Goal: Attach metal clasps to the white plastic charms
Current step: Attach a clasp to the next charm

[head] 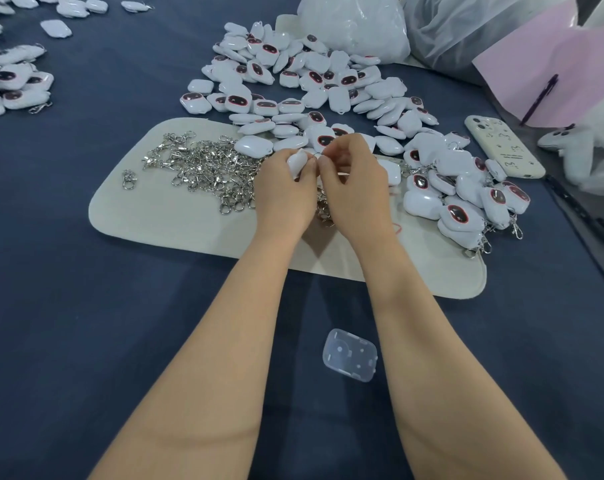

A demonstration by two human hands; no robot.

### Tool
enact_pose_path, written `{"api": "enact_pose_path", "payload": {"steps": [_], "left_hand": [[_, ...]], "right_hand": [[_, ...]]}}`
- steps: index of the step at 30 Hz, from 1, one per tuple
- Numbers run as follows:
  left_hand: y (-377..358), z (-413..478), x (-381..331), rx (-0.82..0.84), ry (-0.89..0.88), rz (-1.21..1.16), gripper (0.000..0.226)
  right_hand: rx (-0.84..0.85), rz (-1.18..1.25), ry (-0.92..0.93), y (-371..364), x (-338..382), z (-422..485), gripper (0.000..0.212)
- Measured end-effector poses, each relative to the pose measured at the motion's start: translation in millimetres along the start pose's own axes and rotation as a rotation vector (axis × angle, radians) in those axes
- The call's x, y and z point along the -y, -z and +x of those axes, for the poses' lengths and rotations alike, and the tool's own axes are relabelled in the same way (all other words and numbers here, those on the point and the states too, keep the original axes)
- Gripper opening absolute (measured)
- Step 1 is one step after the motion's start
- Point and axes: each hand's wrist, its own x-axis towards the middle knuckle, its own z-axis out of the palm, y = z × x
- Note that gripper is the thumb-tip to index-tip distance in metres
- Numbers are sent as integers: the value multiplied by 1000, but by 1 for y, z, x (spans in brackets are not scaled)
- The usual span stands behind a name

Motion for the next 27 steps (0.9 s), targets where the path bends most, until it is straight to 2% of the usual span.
{"api": "enact_pose_path", "payload": {"steps": [6,10,27], "left_hand": [[-1,0,0,-26,-3,-12,15],[-2,-1,1,-15,-7,11,14],[-4,-3,4,-70,-83,209,18]], "right_hand": [[36,31,-45,0,-1,2,14],[-60,5,-76,1,-3,3,18],[-18,-72,-27,-1,-5,1,8]]}}
